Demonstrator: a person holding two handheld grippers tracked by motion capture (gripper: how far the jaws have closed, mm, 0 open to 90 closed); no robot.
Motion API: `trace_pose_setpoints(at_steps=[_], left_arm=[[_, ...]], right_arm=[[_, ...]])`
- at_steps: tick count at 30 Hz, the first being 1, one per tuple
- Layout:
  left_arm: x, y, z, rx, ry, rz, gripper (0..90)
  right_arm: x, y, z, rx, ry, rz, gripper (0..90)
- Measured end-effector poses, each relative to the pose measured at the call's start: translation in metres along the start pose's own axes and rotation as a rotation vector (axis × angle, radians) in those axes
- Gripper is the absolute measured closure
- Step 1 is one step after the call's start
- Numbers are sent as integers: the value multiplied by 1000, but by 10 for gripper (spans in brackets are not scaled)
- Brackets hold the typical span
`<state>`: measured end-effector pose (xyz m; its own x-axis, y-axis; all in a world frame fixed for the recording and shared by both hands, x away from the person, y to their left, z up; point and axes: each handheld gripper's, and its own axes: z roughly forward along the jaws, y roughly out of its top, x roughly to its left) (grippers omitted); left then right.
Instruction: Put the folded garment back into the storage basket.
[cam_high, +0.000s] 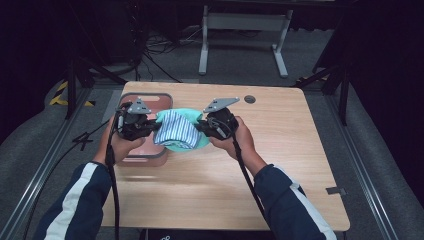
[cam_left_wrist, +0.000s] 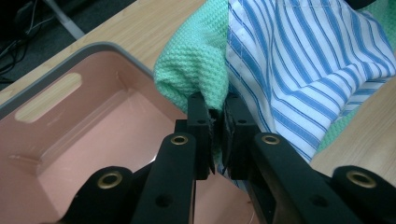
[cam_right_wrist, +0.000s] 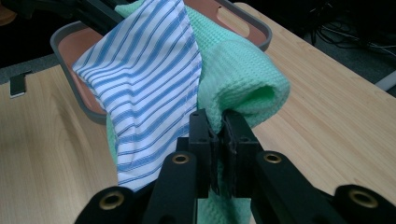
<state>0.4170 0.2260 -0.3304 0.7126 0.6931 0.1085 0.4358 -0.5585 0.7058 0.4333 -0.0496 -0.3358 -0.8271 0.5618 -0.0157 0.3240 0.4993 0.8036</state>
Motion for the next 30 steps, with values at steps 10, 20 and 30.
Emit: trace_pose_setpoints(at_steps=[10, 20, 30], left_arm=[[14, -9, -14, 0, 36, -36, 832], [28, -18, -25, 11, 75, -51, 832], [43, -30, -35, 28, 118, -72, 832]], right_arm=[[11, 21, 15, -4, 12, -28, 830], [18, 34, 33, -9, 38, -26, 829], [32, 45, 57, -1, 68, -42, 828]])
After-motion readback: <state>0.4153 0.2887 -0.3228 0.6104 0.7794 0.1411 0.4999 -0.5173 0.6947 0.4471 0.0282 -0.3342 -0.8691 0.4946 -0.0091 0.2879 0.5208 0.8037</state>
